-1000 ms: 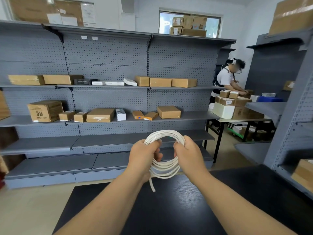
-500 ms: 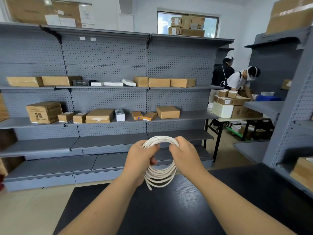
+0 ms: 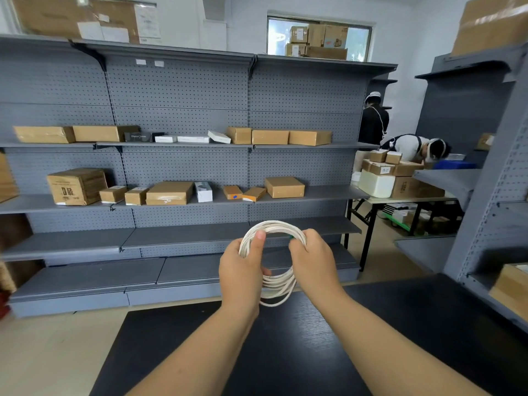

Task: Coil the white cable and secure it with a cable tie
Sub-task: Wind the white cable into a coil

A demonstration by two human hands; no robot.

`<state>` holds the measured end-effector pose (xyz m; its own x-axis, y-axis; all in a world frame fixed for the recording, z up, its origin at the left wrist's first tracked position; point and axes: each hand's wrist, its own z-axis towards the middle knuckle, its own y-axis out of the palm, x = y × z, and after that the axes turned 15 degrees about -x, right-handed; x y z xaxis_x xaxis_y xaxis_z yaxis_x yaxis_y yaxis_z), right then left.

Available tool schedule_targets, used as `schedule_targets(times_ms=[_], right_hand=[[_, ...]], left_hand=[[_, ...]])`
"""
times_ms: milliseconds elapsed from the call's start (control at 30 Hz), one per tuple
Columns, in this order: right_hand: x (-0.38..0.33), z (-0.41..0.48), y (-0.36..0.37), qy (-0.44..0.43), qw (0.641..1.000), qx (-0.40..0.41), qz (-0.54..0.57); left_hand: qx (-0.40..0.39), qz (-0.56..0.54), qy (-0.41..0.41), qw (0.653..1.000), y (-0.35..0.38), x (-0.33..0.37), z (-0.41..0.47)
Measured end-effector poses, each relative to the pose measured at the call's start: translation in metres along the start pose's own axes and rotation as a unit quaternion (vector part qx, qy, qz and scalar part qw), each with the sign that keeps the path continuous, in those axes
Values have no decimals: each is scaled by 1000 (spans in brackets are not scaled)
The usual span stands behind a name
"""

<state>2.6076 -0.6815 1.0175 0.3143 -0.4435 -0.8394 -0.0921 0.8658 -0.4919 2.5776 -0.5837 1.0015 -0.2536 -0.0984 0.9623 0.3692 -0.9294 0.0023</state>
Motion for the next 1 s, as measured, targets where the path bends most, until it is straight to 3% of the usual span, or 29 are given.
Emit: schedule_targets(times_ms=[200,367,733,1000], right_hand=[[0,-7,7,-6,1000,-12,10],[3,-10,13,3,1000,12,0],[5,-10,19,56,996,32,60],[7,-9,17,40,992,83,83]], left_hand=[[35,21,24,999,-2,-4,5],[22,35,-15,999,-1,-8,6],[47,-144,-127,980,4,4,-2],[-75,-164,-161,970,-1,4,5]])
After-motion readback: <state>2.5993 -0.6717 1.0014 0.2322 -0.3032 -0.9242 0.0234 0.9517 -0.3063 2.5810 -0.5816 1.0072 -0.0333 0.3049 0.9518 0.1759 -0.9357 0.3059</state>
